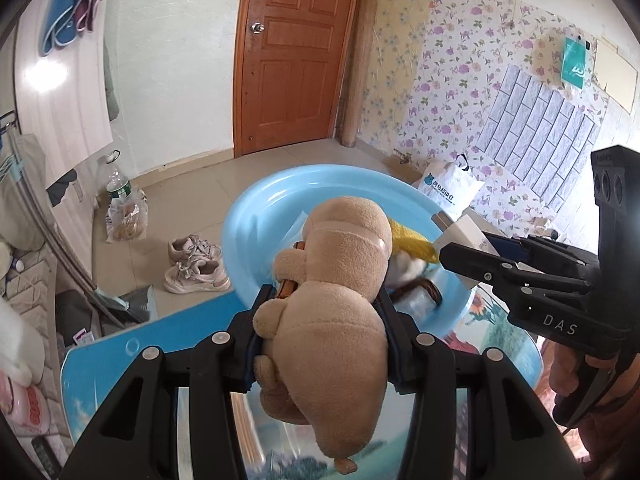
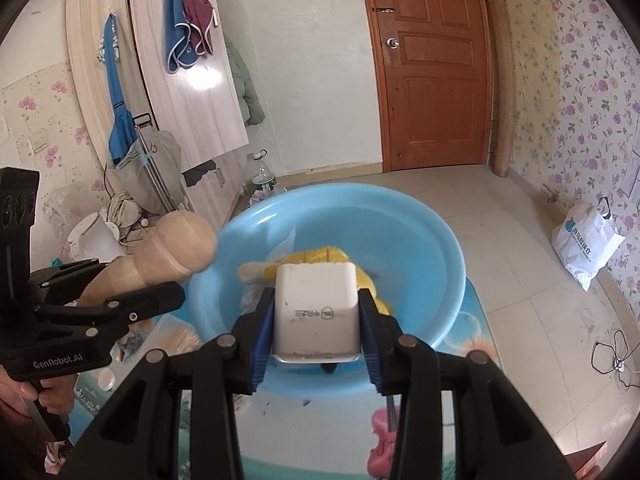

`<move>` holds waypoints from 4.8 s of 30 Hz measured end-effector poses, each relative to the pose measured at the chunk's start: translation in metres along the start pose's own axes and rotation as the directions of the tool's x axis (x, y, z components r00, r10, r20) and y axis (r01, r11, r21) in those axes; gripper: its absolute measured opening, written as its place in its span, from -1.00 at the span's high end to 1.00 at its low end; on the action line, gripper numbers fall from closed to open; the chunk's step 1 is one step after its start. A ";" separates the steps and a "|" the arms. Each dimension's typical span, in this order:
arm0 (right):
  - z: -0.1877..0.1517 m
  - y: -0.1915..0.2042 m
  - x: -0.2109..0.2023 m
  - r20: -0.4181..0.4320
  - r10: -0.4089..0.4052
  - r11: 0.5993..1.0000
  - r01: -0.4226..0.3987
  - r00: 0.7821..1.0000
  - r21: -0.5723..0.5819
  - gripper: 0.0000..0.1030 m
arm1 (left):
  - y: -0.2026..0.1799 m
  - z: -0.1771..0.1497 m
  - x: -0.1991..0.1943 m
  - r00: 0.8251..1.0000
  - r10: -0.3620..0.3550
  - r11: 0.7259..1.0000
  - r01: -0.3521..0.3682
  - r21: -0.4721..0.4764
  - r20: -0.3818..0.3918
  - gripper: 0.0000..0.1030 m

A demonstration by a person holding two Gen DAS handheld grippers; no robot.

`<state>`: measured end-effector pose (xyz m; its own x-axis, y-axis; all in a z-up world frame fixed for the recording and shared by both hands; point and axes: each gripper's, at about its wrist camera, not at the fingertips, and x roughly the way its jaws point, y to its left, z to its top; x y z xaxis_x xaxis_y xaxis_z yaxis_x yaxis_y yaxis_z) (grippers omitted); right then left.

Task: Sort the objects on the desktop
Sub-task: 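Carry teddy bear and charger over the blue basin and open both tools, then withdraw both tools from the basin back over the table, then grasp the white cotton pad with the left tool while the right tool grasps the candy bag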

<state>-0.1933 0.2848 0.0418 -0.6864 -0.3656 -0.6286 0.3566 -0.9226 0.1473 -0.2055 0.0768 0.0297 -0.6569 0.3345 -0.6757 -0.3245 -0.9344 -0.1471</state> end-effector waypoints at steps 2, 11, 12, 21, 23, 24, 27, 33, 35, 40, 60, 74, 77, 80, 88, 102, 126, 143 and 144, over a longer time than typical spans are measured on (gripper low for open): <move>0.006 -0.003 0.008 -0.007 -0.012 1.000 0.011 1.000 -0.006 0.26 | 0.001 0.005 0.010 1.000 0.002 1.000 -0.002 0.000 0.008 0.10; 0.020 -0.020 0.034 -0.048 -0.080 0.996 0.078 0.996 -0.036 0.26 | -0.010 0.016 0.039 0.999 -0.047 0.998 0.047 0.034 0.011 -0.57; 0.021 -0.022 0.036 -0.052 -0.090 0.995 0.088 0.995 -0.040 0.26 | -0.012 0.015 0.037 0.999 -0.053 0.998 0.052 0.046 0.012 -0.72; 0.020 -0.016 0.042 -0.087 -0.103 0.994 0.100 0.991 -0.042 0.19 | -0.002 0.007 0.019 1.000 -0.009 1.000 0.009 0.002 0.007 -0.99; 0.018 -0.015 0.038 -0.085 -0.111 0.993 0.109 0.990 -0.035 -0.04 | 0.003 0.005 0.014 1.000 0.004 1.000 -0.004 -0.019 0.000 -0.99; 0.018 -0.016 0.035 -0.081 -0.121 0.992 0.118 0.989 -0.031 -0.27 | 0.005 0.004 0.011 1.000 0.013 1.000 -0.013 -0.021 -0.003 -0.99; 0.016 -0.014 0.027 -0.084 -0.144 0.989 0.143 0.986 -0.028 -0.50 | 0.003 -0.001 -0.001 1.000 0.031 0.999 -0.031 -0.018 0.001 -0.99; 0.004 -0.008 0.007 -0.079 -0.146 0.989 0.145 0.986 -0.029 -0.58 | -0.015 -0.016 -0.038 0.980 0.141 0.988 -0.149 0.046 0.141 -0.99; -0.002 -0.004 -0.001 -0.073 -0.139 0.990 0.138 0.988 -0.025 -0.61 | -0.021 -0.020 -0.046 0.979 0.155 0.983 -0.166 0.075 0.134 -0.99; -0.021 0.010 -0.016 -0.059 -0.131 0.991 0.129 0.990 -0.030 -0.64 | -0.015 -0.037 -0.060 0.984 0.165 0.985 -0.168 0.036 0.068 -0.99; -0.120 0.087 -0.038 -0.071 -0.050 0.997 0.046 0.996 -0.059 -1.00 | 0.003 -0.155 -0.078 0.991 0.131 0.991 -0.129 0.031 -0.042 -0.99; -0.134 0.110 -0.031 -0.114 -0.018 0.997 0.009 0.993 -0.077 -1.00 | 0.026 -0.171 -0.080 0.986 0.160 0.987 -0.160 0.014 -0.045 -0.99; -0.135 0.112 -0.026 -0.136 -0.021 0.997 0.010 0.990 -0.081 -1.00 | 0.031 -0.173 -0.081 0.987 0.158 0.987 -0.158 0.004 -0.041 -0.99; -0.135 0.115 -0.024 -0.145 -0.017 0.997 0.005 0.989 -0.081 -1.00 | 0.037 -0.176 -0.082 0.986 0.164 0.986 -0.164 -0.005 -0.042 -0.99; -0.136 0.113 -0.018 -0.160 -0.021 0.997 0.010 0.987 -0.070 -1.00 | 0.049 -0.185 -0.081 0.980 0.189 0.982 -0.189 -0.004 -0.054 -0.99; -0.141 0.110 -0.007 -0.199 -0.014 1.000 0.008 0.980 -0.028 -1.00 | 0.096 -0.208 -0.091 0.973 0.217 0.965 -0.225 -0.133 -0.073 -0.99; -0.103 0.105 0.046 -0.201 -0.039 0.996 0.022 0.979 -0.085 -0.94 | 0.115 -0.203 -0.062 0.965 0.241 0.967 -0.248 -0.063 -0.101 0.28; -0.102 0.091 0.044 -0.209 -0.004 0.999 -0.006 0.978 -0.046 0.43 | 0.109 -0.199 -0.061 0.971 0.218 0.971 -0.226 -0.077 -0.095 0.28; -0.102 0.089 0.040 -0.203 -0.005 0.999 -0.004 0.979 -0.045 0.44 | 0.106 -0.198 -0.062 0.973 0.213 0.973 -0.220 -0.073 -0.089 0.28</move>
<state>-0.1240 0.2005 -0.0481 -0.5457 -0.3281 -0.7711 0.3872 -0.9148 0.1152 -0.0644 -0.0668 -0.0871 -0.6477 0.1155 -0.7531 -0.1220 -0.9914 -0.0471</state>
